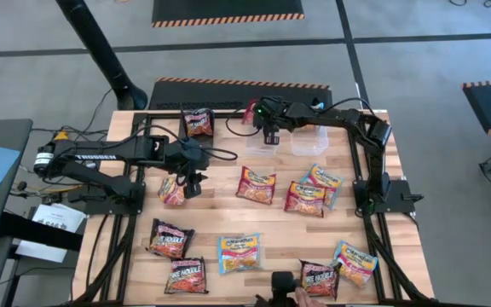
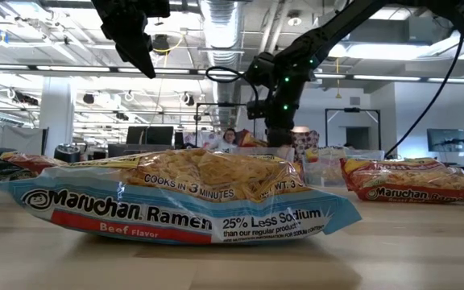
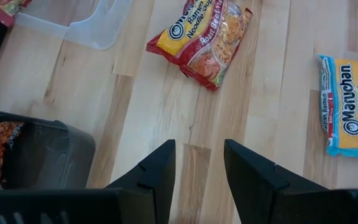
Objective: Sort Maruchan noodles
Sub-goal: Put the red noodle pack into the left transparent bin
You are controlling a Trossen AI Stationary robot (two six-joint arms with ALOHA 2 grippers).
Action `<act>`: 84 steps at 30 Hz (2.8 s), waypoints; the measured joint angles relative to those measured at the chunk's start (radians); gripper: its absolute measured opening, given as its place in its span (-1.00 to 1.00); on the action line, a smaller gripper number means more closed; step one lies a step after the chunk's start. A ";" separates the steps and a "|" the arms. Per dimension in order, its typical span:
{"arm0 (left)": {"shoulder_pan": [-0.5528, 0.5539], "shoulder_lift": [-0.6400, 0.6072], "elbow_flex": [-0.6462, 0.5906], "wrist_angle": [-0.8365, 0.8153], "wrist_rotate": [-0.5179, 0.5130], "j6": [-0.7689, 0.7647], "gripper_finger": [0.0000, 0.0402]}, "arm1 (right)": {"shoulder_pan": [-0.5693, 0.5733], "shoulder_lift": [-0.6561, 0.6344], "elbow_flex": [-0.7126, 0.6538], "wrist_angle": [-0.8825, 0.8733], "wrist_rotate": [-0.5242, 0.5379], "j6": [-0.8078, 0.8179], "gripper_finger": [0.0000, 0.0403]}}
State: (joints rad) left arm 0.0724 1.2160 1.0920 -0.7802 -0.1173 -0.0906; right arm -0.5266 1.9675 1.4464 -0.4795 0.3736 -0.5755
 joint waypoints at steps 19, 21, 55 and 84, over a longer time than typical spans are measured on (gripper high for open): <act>0.000 0.000 0.000 0.000 -0.001 0.000 -0.38 | 0.025 -0.013 0.000 0.022 -0.009 -0.037 -0.47; 0.000 0.000 0.000 0.000 -0.002 0.000 -0.38 | 0.036 -0.014 0.000 0.028 -0.039 -0.038 -0.47; 0.000 0.000 0.000 0.000 -0.004 0.017 -0.38 | -0.008 0.051 0.000 0.208 -0.204 0.114 -0.47; 0.000 0.000 0.000 0.000 -0.004 0.015 -0.38 | -0.035 0.051 0.000 0.041 -0.192 0.240 -0.47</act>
State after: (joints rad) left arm 0.0727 1.2160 1.0920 -0.7803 -0.1211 -0.0757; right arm -0.5617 2.0186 1.4464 -0.4383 0.1814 -0.3352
